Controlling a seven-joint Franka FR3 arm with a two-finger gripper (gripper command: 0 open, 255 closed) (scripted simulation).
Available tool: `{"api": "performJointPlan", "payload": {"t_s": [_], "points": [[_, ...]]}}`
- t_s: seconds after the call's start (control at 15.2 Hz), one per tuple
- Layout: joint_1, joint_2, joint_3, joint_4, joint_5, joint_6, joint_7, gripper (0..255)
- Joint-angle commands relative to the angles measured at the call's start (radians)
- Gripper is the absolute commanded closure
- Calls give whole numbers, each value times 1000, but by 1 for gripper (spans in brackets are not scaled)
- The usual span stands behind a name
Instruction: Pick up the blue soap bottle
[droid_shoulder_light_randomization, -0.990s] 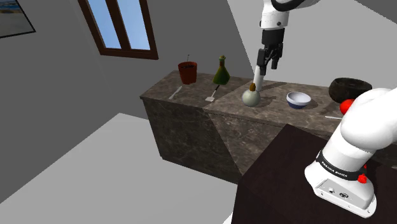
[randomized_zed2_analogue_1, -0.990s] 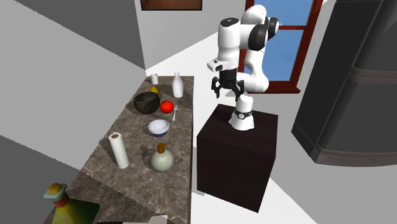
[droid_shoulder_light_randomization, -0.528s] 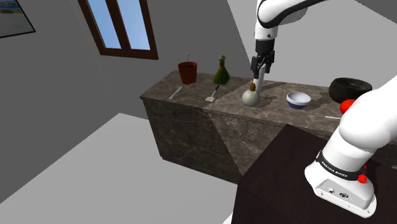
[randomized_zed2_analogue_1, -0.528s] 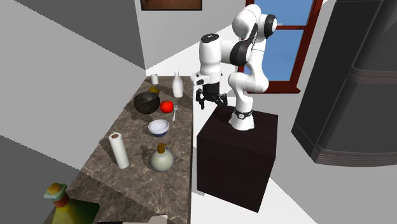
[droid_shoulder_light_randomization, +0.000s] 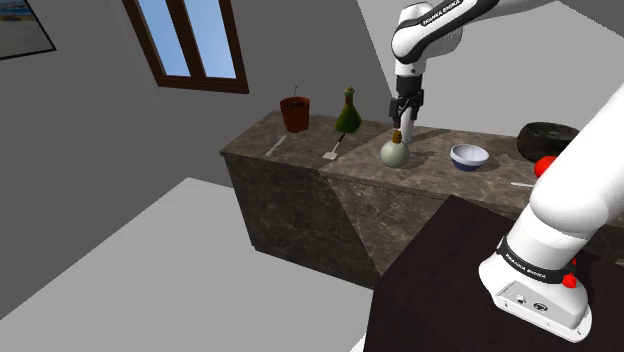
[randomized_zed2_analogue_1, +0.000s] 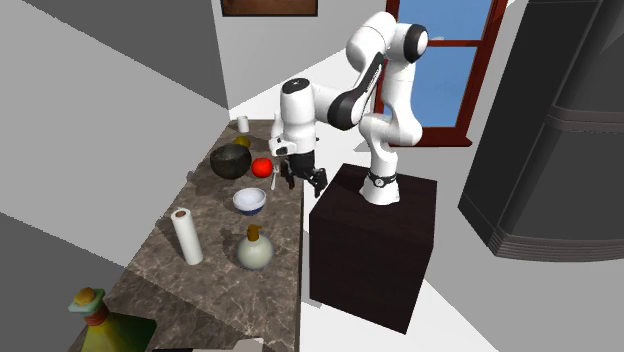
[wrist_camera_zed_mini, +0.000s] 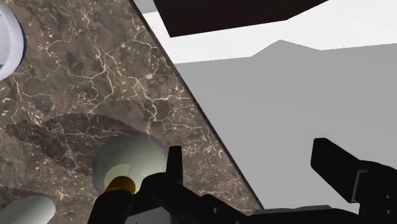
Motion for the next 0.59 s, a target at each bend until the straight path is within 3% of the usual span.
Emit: {"api": "performJointPlan", "payload": {"t_s": [0.0,0.53], "points": [[-10,72,-15,43,9,31,-20,0],[-69,357,-55,250,72,115,-107,0]]}}
